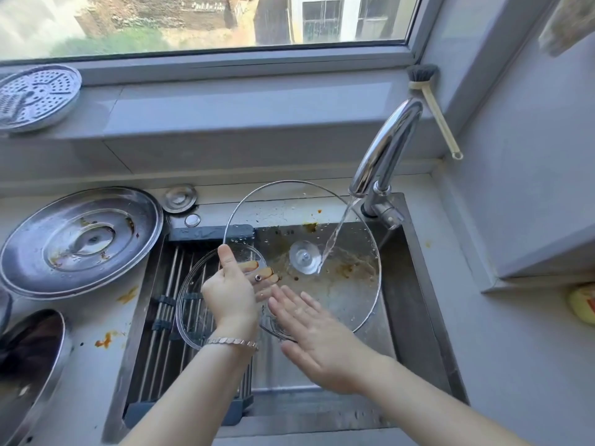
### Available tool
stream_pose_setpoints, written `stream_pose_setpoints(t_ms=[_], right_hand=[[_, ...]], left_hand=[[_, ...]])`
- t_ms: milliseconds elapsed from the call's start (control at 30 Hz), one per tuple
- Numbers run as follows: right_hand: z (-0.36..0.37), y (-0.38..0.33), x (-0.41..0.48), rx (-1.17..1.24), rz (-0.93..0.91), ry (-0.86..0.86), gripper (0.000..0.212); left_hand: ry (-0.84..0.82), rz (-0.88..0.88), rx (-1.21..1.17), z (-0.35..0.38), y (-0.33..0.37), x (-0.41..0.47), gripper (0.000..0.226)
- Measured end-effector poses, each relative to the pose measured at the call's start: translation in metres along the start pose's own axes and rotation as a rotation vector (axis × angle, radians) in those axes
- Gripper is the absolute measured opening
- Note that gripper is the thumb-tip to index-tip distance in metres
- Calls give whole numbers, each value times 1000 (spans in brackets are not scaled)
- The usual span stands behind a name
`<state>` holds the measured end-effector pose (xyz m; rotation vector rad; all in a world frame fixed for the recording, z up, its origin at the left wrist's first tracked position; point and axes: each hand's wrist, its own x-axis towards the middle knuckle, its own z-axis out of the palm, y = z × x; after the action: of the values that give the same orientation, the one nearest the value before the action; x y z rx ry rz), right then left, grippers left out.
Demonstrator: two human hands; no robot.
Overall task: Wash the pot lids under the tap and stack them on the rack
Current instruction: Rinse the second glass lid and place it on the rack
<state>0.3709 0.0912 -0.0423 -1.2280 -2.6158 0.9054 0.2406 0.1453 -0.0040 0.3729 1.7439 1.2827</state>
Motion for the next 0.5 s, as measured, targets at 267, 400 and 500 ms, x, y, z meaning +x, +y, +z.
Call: stream_pose_setpoints(t_ms=[267, 400, 500], right_hand=[[-17, 35, -13, -125, 259, -46, 71], [-16, 15, -8, -90, 222, -50, 77], [-24, 43, 1, -121, 529, 51, 77]], left_hand=[[17, -71, -24, 1, -4, 4, 60], [-6, -96, -22, 5, -10, -1, 60], [-34, -119, -32, 4, -14, -5, 59]])
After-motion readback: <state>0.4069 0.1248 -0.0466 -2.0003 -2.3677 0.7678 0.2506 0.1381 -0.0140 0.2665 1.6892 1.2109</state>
